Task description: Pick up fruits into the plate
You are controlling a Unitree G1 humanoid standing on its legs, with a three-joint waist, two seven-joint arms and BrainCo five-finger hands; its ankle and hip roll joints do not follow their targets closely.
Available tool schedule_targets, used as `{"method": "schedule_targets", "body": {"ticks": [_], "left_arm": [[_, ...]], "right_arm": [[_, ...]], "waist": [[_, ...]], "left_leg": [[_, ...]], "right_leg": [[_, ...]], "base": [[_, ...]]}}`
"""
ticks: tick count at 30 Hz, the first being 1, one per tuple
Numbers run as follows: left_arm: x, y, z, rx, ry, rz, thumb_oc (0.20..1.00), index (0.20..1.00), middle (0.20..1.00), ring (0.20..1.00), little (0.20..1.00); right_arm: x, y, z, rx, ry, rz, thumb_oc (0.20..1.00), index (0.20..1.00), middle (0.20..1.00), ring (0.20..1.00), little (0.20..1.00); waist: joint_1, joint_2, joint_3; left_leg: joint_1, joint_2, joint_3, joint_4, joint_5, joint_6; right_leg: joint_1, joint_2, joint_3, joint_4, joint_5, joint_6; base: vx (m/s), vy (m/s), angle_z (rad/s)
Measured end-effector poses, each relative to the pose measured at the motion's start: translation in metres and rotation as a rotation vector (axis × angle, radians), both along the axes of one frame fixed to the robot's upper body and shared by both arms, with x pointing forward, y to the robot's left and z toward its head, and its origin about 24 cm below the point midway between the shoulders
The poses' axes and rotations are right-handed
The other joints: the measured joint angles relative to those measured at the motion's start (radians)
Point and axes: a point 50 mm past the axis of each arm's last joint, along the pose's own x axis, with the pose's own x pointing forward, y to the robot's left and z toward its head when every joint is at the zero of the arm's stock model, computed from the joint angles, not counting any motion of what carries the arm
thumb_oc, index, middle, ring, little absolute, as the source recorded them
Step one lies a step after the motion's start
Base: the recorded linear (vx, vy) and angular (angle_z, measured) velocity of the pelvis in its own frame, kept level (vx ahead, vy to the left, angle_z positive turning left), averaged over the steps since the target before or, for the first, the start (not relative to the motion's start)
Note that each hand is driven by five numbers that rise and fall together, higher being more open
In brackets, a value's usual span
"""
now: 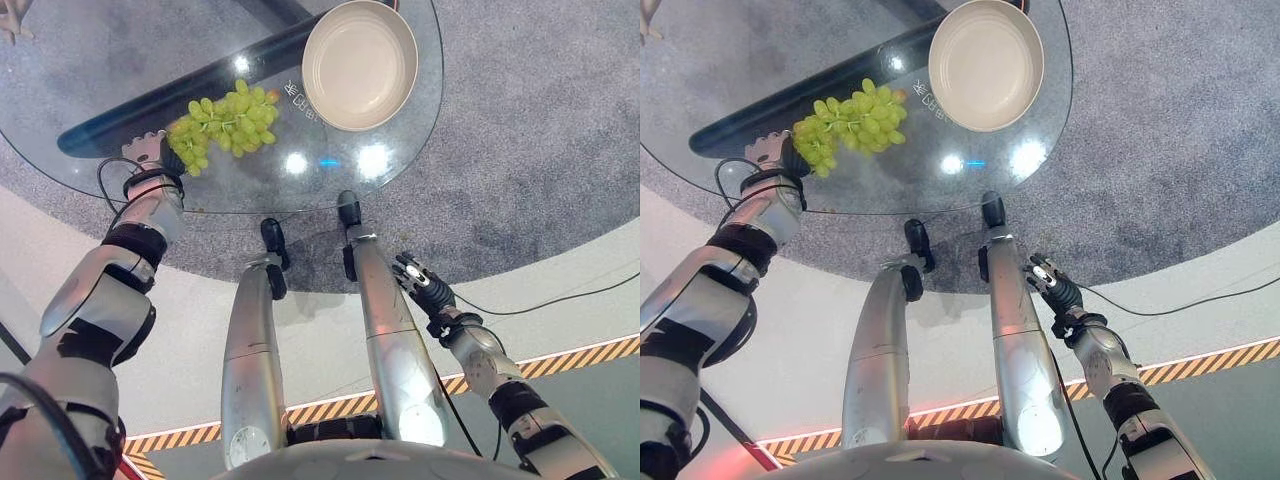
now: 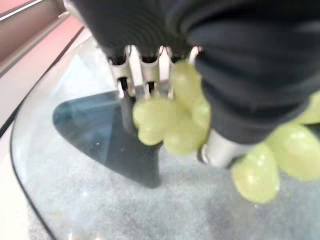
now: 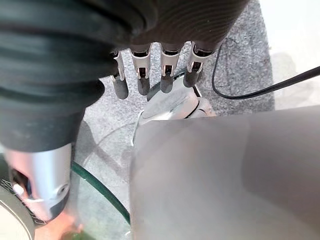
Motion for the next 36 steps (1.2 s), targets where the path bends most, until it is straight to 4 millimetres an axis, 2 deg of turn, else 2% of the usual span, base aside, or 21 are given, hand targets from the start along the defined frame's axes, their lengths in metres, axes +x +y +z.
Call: {"method": "schedule_targets", "body": {"ticks": [5,10,16,17,18,24,36], "left_arm": [[0.0,0.001,-0.001,-0.001,0.004,0.006,0.2,0.2,0.2,0.2,0.2],[-0.001,0.003,0.001,-0.004,-0.006,0.01,0.2,0.2,0.2,0.2,0.2],[-0.001,0.003,0.001,-0.004,-0.008,0.008,0.216,0.216,0.216,0.216,0.216],[-0.001,0.003,0.001,-0.004,-0.008,0.008,0.363,0.363,0.363,0.363,0.363],[-0.001,0.003,0.001,-0.007,-0.008,0.008,1.0,1.0,1.0,1.0,1.0],[0.0,0.002,-0.001,-0.055,0.006,0.007,1.0,1.0,1.0,1.0,1.0],[-0.001,0.0,-0.006,-0.275,0.004,-0.006,1.0,1.0,1.0,1.0,1.0]], "right_arm": [[0.0,0.0,0.0,0.007,0.001,-0.004,1.0,1.0,1.0,1.0,1.0],[-0.002,0.003,-0.002,0.017,0.004,-0.005,1.0,1.0,1.0,1.0,1.0],[-0.002,0.011,-0.003,0.041,-0.004,-0.003,1.0,1.0,1.0,1.0,1.0],[-0.002,0.011,-0.003,0.041,-0.003,0.0,1.0,1.0,1.0,1.0,1.0],[-0.002,0.012,-0.004,0.04,-0.001,0.003,1.0,1.0,1.0,1.0,1.0],[-0.003,0.013,-0.004,0.039,0.001,0.007,1.0,1.0,1.0,1.0,1.0],[-0.004,0.016,-0.006,0.045,0.008,0.008,1.0,1.0,1.0,1.0,1.0]], "waist": [[-0.008,-0.003,0.0],[-0.007,-0.021,-0.001],[-0.008,-0.022,-0.001],[-0.008,-0.022,-0.001],[-0.008,-0.022,-0.001],[-0.008,-0.022,-0.001],[-0.008,-0.022,-0.001]], "left_leg": [[0.0,0.0,0.002,-0.001,-0.001,0.002],[0.001,0.001,0.002,-0.002,-0.003,-0.001],[0.002,0.0,0.002,-0.002,-0.002,0.001],[0.002,0.0,0.002,-0.003,-0.001,0.002],[0.002,0.0,0.002,-0.003,-0.001,0.002],[0.005,0.001,0.002,-0.003,0.0,0.004],[0.034,-0.001,0.005,-0.025,0.0,0.002]], "right_leg": [[0.0,0.0,0.001,-0.004,0.0,0.0],[0.001,0.0,0.001,-0.005,0.0,0.0],[0.002,0.0,0.001,-0.005,0.0,0.0],[0.002,0.0,0.001,-0.005,0.0,0.0],[0.002,0.0,0.001,-0.005,0.0,0.0],[0.005,0.0,0.001,-0.005,0.0,0.0],[0.028,-0.003,0.001,-0.017,0.0,0.0]], "base": [[0.0,0.0,0.0],[0.0,-0.024,0.0],[0.0,-0.022,0.0],[0.0,0.0,0.0],[0.0,0.0,0.0],[0.0,0.0,0.0],[0.0,-0.006,0.0]]}}
